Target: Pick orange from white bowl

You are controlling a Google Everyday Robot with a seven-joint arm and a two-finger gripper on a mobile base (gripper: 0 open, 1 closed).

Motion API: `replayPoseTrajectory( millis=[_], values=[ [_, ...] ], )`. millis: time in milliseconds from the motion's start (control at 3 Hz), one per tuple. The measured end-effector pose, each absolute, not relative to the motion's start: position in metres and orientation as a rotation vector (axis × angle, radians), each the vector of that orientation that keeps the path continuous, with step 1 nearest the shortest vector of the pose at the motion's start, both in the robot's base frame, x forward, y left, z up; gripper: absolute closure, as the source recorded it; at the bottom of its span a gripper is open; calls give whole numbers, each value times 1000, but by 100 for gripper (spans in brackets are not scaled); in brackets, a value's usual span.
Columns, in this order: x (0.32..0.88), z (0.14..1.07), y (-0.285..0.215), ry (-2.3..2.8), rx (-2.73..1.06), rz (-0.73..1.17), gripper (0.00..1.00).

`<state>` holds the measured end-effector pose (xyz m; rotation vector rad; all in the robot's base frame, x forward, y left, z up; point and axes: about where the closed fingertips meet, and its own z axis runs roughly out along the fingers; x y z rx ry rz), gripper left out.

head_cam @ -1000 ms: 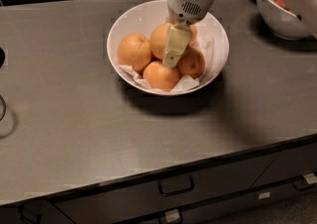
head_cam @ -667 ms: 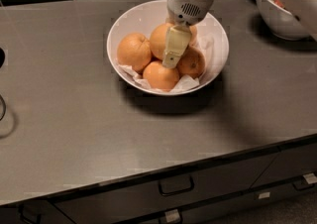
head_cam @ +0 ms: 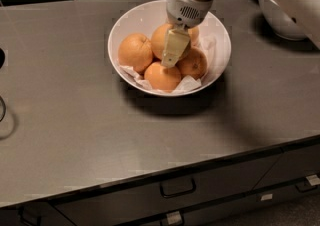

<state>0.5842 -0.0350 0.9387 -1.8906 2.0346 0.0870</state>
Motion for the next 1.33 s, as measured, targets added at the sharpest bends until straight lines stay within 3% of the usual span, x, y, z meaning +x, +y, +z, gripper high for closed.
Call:
replayPoseTrajectory(
  millis=[1000, 1333],
  values=[
    [584, 942, -35, 2030, -1878, 78, 100],
    [581, 949, -39, 2028, -1846, 56, 100]
  ],
)
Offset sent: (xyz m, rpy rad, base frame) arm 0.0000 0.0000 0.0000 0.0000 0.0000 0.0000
